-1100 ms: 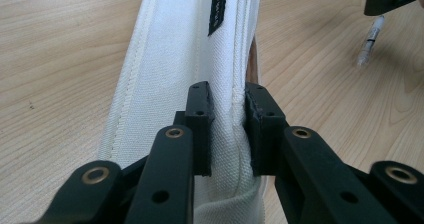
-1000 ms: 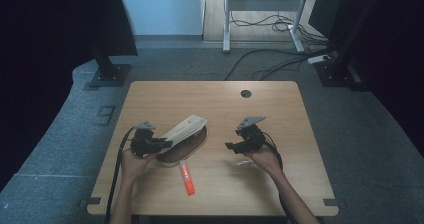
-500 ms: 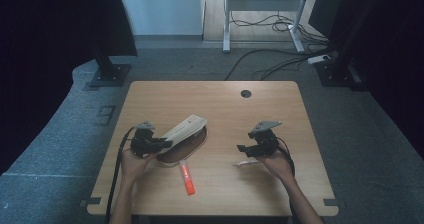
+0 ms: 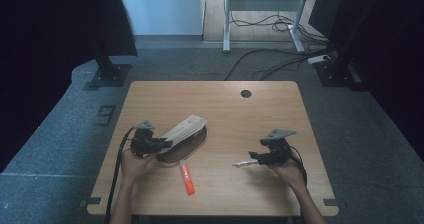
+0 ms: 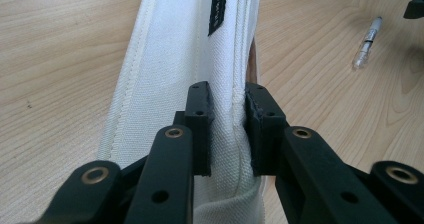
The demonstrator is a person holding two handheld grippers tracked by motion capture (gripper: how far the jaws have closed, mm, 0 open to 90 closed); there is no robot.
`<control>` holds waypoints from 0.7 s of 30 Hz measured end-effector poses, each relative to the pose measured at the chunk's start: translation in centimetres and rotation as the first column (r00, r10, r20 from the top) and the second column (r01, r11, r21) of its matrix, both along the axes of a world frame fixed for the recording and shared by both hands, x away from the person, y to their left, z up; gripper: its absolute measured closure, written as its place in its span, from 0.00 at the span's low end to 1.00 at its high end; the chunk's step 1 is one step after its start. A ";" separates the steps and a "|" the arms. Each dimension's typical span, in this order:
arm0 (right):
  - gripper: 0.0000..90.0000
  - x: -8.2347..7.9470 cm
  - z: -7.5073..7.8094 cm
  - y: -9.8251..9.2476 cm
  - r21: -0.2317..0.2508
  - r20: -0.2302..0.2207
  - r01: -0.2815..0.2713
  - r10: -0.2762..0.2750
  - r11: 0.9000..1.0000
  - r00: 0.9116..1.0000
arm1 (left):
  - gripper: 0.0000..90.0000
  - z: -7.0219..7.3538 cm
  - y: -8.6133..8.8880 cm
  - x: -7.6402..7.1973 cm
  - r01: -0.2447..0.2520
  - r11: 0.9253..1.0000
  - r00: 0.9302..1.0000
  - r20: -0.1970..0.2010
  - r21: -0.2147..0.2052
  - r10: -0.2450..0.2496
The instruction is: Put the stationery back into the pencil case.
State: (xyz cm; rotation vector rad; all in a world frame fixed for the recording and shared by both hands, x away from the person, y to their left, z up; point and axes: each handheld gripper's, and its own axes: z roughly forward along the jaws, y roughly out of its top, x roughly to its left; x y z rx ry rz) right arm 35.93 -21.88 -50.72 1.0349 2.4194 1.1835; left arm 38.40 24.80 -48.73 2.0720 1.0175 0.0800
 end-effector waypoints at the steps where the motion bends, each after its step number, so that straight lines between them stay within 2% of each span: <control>1: 0.31 -0.3 -0.2 -0.4 0.003 -0.004 0.003 -0.003 1.000 1.000 | 0.83 0.0 0.0 0.0 0.000 1.000 1.000 0.000 0.000 0.000; 8: 0.32 -1.0 -0.7 -1.1 -0.001 -0.010 0.010 -0.010 1.000 1.000 | 0.83 0.1 0.0 -0.1 0.002 1.000 1.000 0.000 0.002 -0.002; 14: 0.37 -1.6 -1.5 -1.9 -0.011 -0.019 0.006 -0.006 1.000 1.000 | 0.83 0.1 0.0 0.0 0.004 1.000 1.000 0.001 0.003 -0.004; 21: 0.39 -1.5 -2.3 -2.1 -0.026 -0.028 -0.005 0.004 1.000 1.000 | 0.83 0.1 0.0 -0.1 0.004 1.000 1.000 0.000 0.004 -0.004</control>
